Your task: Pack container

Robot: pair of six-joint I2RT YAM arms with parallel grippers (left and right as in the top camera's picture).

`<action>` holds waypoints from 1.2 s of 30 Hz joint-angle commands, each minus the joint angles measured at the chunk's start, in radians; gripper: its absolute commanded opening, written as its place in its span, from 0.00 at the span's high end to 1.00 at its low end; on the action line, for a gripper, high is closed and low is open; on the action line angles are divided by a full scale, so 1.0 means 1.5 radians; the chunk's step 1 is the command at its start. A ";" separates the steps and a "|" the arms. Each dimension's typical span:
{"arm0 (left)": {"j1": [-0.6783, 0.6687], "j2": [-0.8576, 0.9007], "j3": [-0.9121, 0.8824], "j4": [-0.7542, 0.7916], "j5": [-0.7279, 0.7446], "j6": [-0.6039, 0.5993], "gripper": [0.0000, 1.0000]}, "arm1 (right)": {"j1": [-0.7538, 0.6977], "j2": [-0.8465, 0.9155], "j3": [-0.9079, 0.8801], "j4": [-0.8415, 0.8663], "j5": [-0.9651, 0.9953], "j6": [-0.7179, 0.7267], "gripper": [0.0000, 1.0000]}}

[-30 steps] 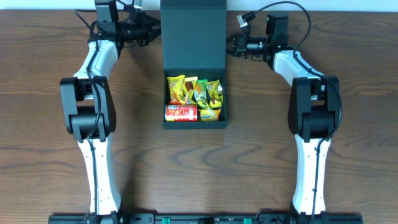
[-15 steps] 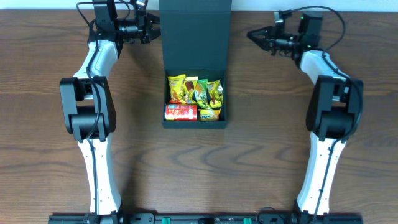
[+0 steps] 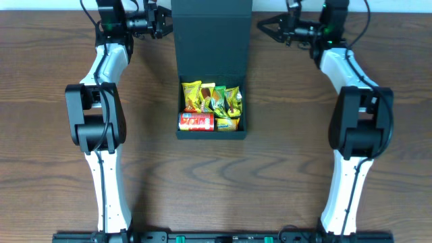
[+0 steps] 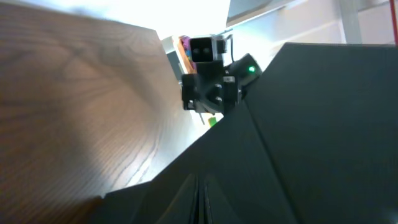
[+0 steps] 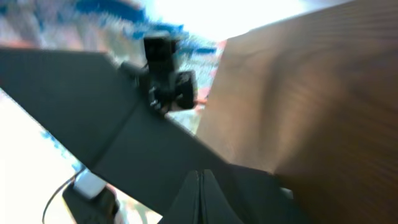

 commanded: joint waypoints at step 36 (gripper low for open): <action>-0.028 0.006 0.017 0.057 -0.097 -0.139 0.94 | 0.021 -0.039 0.023 0.201 -0.004 0.077 0.98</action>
